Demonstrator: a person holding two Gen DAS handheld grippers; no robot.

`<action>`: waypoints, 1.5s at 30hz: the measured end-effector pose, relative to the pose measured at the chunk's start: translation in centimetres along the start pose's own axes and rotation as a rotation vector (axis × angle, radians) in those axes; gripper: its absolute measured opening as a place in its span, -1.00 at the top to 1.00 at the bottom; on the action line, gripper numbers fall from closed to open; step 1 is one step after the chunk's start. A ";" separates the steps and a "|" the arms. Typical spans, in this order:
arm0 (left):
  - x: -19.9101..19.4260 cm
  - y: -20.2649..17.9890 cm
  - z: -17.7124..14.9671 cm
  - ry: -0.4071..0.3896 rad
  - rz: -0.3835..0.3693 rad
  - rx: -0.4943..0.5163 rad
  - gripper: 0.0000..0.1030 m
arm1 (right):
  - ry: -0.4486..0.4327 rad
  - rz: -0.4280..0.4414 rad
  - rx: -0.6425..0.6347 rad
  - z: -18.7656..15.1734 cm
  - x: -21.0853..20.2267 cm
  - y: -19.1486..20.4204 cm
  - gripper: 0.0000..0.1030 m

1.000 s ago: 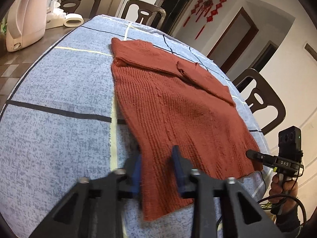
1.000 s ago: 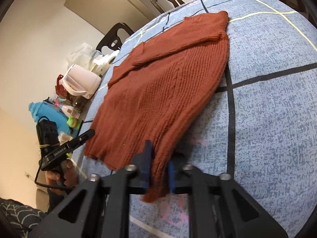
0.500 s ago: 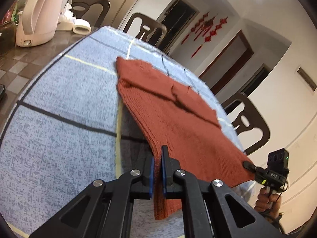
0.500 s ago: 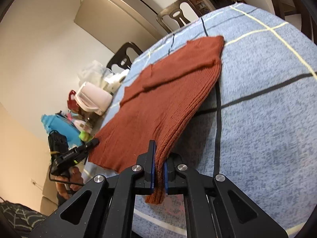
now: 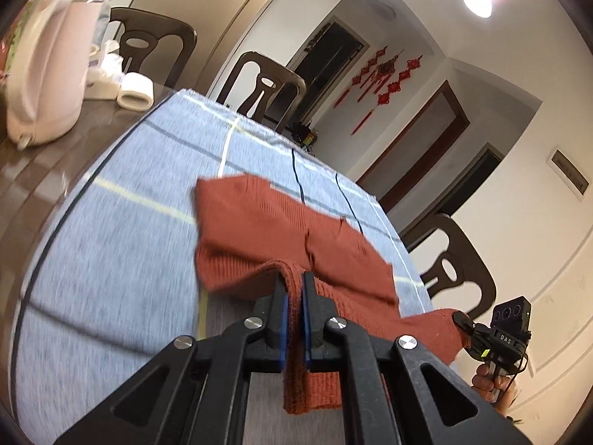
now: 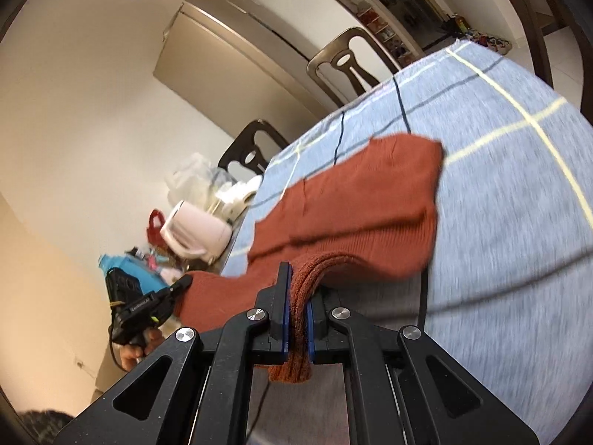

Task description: Fold small clothes

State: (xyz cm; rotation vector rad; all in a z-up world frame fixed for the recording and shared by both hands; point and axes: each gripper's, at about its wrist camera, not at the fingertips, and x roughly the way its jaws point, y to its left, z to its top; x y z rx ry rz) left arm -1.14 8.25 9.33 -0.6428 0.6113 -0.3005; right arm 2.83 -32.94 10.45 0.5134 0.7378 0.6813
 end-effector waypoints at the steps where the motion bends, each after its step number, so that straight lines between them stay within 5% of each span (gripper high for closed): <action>1: 0.6 0.0 0.9 0.002 0.005 -0.004 0.86 | -0.001 -0.001 0.002 0.8 0.3 -0.1 0.89; 10: 8.4 1.7 6.5 0.087 0.063 -0.055 0.85 | 0.048 -0.059 0.136 7.7 5.7 -3.7 0.88; 19: 17.4 6.9 8.4 0.239 0.097 -0.228 0.83 | 0.144 -0.106 0.339 11.5 13.0 -11.1 0.84; 21: 17.2 7.2 8.8 0.226 0.065 -0.252 0.70 | 0.139 -0.080 0.387 11.8 13.2 -12.2 0.67; 22: 16.9 7.2 9.1 0.208 0.060 -0.258 0.48 | 0.131 -0.050 0.413 11.9 13.2 -12.6 0.59; 24: 15.9 7.3 9.9 0.140 0.064 -0.251 0.24 | 0.099 0.011 0.435 12.2 12.9 -13.1 0.17; 29: 14.5 7.1 11.2 0.069 0.120 -0.219 0.23 | 0.003 -0.035 0.414 13.3 11.5 -12.8 0.08; 33: 13.8 5.0 10.3 0.065 0.169 -0.072 0.01 | -0.017 -0.096 0.224 13.4 10.1 -9.7 0.08; 41: 17.3 3.3 8.3 0.172 0.258 0.105 0.01 | 0.114 -0.273 -0.015 11.4 11.9 -6.5 0.08; 45: 19.8 3.5 8.4 0.213 0.276 0.110 0.01 | 0.178 -0.340 -0.040 11.9 14.6 -7.8 0.09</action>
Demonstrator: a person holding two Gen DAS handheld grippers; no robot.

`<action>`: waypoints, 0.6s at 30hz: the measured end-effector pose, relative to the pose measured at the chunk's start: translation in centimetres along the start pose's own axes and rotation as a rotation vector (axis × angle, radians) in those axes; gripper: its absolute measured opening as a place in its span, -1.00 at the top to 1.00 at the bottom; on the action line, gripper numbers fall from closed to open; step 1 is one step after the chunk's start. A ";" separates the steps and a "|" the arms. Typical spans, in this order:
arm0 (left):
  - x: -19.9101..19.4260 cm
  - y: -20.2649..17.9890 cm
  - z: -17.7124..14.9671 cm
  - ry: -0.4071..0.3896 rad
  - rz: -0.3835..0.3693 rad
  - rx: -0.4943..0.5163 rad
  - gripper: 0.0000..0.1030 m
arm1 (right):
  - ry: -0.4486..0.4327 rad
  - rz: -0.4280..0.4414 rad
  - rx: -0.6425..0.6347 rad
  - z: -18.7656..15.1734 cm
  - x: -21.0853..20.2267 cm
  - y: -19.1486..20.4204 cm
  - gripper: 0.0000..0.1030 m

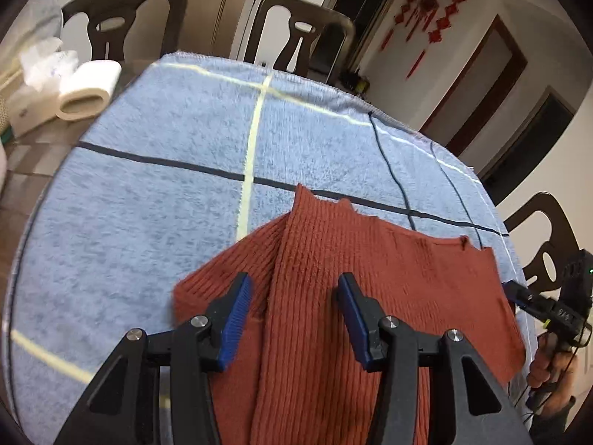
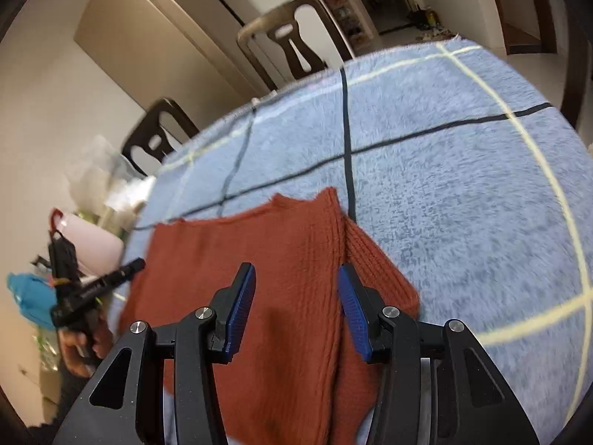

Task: Fold small clothes
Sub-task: 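Fold the hem toward the collar with both grippers and lower it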

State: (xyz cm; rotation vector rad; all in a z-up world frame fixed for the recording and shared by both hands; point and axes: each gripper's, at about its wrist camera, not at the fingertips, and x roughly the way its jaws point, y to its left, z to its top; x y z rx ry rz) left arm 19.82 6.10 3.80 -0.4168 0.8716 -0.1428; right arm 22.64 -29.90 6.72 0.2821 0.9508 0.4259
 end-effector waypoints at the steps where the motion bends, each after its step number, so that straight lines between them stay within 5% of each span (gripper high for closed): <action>1: 0.1 -0.2 0.1 -0.012 0.007 0.016 0.01 | 0.012 -0.020 -0.003 0.0 0.5 -0.3 0.13; 3: 0.2 -0.7 0.1 -0.011 -0.005 0.029 0.29 | 0.007 -0.050 -0.013 0.3 0.8 -0.4 0.56; 4: 0.4 -0.9 0.1 -0.003 -0.022 0.041 0.70 | 0.008 -0.051 -0.014 0.4 0.7 -0.3 0.74; 5: 0.4 -1.2 0.1 -0.004 -0.019 0.059 0.80 | 0.001 -0.046 -0.021 0.5 0.5 -0.1 0.90; 10: -1.0 -1.2 0.4 -0.106 -0.025 0.063 0.83 | -0.086 -0.036 -0.069 1.5 -0.9 1.2 0.90; 18: -0.2 0.2 0.2 -0.062 0.019 0.010 0.73 | -0.044 -0.080 0.015 1.5 0.8 -1.4 0.85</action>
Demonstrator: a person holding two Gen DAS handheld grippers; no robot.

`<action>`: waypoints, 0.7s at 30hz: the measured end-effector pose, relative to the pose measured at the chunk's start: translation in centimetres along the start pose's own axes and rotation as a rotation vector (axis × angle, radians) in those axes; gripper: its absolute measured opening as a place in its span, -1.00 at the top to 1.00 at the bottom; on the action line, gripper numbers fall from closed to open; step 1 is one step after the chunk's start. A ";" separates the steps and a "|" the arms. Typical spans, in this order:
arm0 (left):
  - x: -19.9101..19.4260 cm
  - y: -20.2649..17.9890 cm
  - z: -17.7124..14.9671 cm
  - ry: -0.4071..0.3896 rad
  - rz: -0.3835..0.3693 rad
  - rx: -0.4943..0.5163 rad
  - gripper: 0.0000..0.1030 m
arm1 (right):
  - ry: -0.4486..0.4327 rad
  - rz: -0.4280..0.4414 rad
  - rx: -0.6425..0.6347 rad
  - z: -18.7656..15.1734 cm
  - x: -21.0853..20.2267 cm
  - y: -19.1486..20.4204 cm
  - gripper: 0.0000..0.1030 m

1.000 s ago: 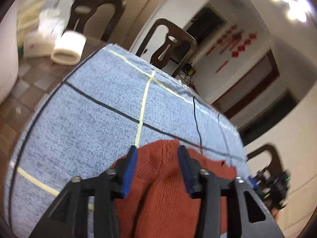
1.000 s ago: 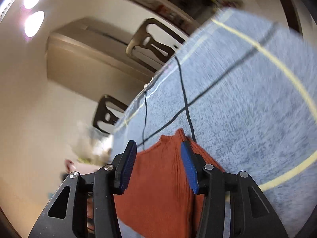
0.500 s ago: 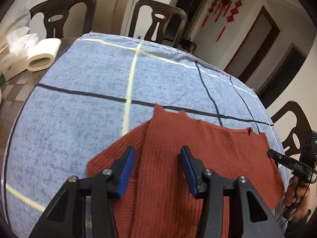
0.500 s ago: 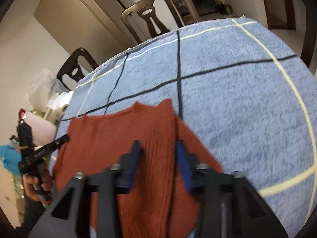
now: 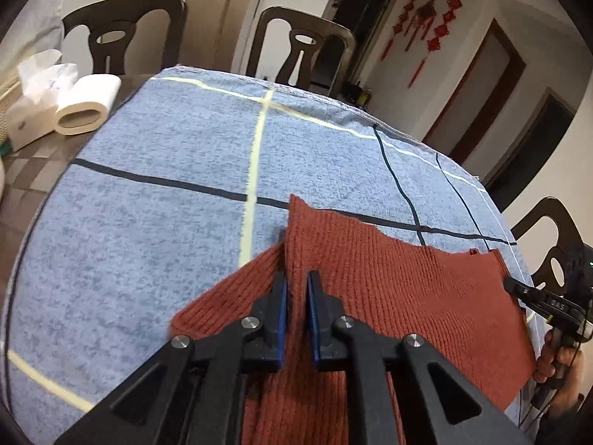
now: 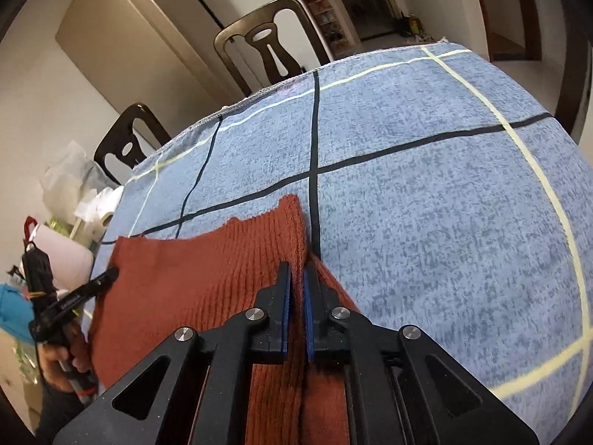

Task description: Fold small clothes

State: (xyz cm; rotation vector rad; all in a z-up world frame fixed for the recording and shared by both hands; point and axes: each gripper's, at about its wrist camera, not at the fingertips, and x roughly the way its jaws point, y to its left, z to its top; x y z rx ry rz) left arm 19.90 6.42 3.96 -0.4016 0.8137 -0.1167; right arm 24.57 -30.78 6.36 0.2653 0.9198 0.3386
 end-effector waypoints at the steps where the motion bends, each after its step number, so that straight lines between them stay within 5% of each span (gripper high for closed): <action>1: -0.6 0.0 -0.1 -0.010 0.005 -0.001 0.73 | -0.015 -0.008 -0.005 -0.1 -0.7 0.2 0.84; 6: -5.1 -1.2 -1.6 -0.069 -0.007 0.042 0.63 | -0.071 -0.012 -0.116 -2.5 -5.3 3.3 0.65; 8: -6.7 -2.6 -3.0 -0.085 -0.039 0.080 0.34 | -0.063 -0.019 -0.203 -5.0 -6.5 5.4 0.65; 13: -6.2 -7.9 -7.3 -0.019 -0.146 0.192 0.27 | -0.016 0.002 -0.304 -9.3 -5.8 8.4 0.65; 16: -3.6 -9.8 -9.2 0.054 -0.129 0.247 0.27 | 0.036 -0.068 -0.327 -10.5 -3.7 8.5 0.65; 21: -4.7 -10.6 -9.7 0.030 -0.079 0.306 0.26 | -0.012 -0.097 -0.366 -10.9 -5.7 9.1 0.65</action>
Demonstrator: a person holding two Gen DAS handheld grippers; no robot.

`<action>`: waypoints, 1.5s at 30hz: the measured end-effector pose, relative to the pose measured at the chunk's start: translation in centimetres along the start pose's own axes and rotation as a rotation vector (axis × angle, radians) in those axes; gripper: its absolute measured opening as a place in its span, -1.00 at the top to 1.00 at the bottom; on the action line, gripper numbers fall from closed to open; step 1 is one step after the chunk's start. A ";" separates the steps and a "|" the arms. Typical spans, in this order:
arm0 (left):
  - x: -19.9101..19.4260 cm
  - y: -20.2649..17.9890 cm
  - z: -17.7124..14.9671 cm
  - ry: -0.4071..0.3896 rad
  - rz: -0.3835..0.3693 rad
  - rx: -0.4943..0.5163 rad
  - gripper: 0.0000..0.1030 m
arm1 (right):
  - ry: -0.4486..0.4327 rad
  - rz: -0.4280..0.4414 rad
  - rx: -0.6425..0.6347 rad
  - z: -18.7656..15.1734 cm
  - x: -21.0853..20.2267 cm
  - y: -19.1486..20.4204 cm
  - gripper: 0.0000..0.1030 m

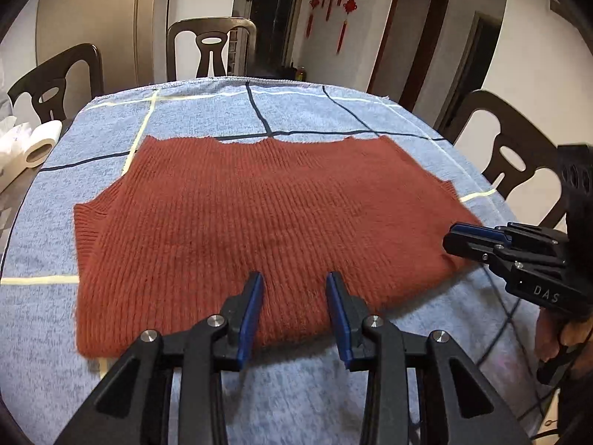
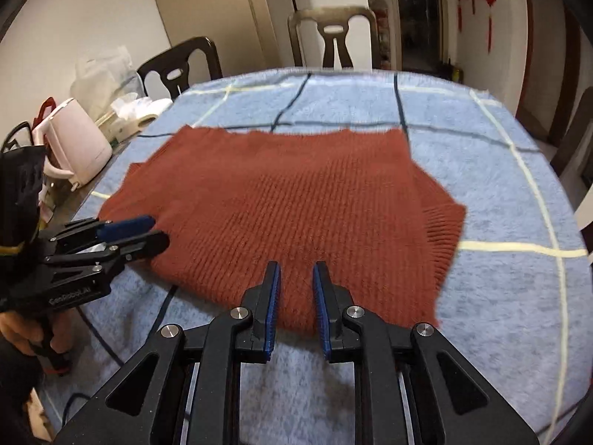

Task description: Fold small clothes

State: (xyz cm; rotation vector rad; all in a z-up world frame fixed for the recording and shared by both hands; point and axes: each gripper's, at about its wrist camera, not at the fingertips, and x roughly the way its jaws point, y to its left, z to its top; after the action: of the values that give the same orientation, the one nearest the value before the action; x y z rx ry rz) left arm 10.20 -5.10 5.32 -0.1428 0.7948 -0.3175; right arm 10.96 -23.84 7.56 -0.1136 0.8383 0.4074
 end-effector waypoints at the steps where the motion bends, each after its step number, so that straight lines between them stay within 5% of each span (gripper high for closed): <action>1: -0.2 0.2 0.1 -0.009 0.007 0.003 0.26 | -0.014 -0.005 -0.007 -0.1 -0.3 0.1 0.65; 13: -1.6 8.5 0.1 -0.039 0.094 -0.218 0.27 | -0.021 -0.025 0.135 0.6 0.4 -3.9 0.64; 15: -1.5 9.5 -0.5 -0.047 0.058 -0.248 0.29 | 0.013 -0.032 0.185 0.6 1.7 -5.1 0.67; 24: -0.5 9.2 3.2 -0.066 0.097 -0.200 0.28 | -0.050 -0.039 0.193 3.0 1.6 -5.3 0.65; 26: 1.2 10.0 3.1 -0.016 0.121 -0.224 0.29 | -0.035 -0.057 0.211 3.4 2.6 -6.0 0.65; 33: -0.3 10.0 2.4 -0.033 0.125 -0.209 0.28 | -0.026 -0.063 0.235 2.9 2.1 -7.3 0.63; 35: -1.5 10.2 1.7 -0.046 0.129 -0.222 0.28 | -0.041 -0.047 0.251 2.6 0.9 -7.4 0.47; 38: -3.2 11.4 -0.1 -0.050 0.122 -0.282 0.25 | -0.064 0.024 0.284 1.2 -0.9 -7.7 -0.12; 41: -4.4 12.7 -2.2 -0.036 0.101 -0.372 0.14 | -0.062 0.061 0.324 -0.5 -1.9 -8.0 -0.12; 45: -5.7 12.1 -3.9 -0.049 0.101 -0.373 0.10 | -0.037 0.065 0.360 -2.4 -2.0 -8.3 -0.12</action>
State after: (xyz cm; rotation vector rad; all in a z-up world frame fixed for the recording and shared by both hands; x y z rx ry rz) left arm 6.38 8.15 3.57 -0.4572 0.8040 -0.0674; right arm 11.35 -32.67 6.96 0.2547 0.8681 0.3123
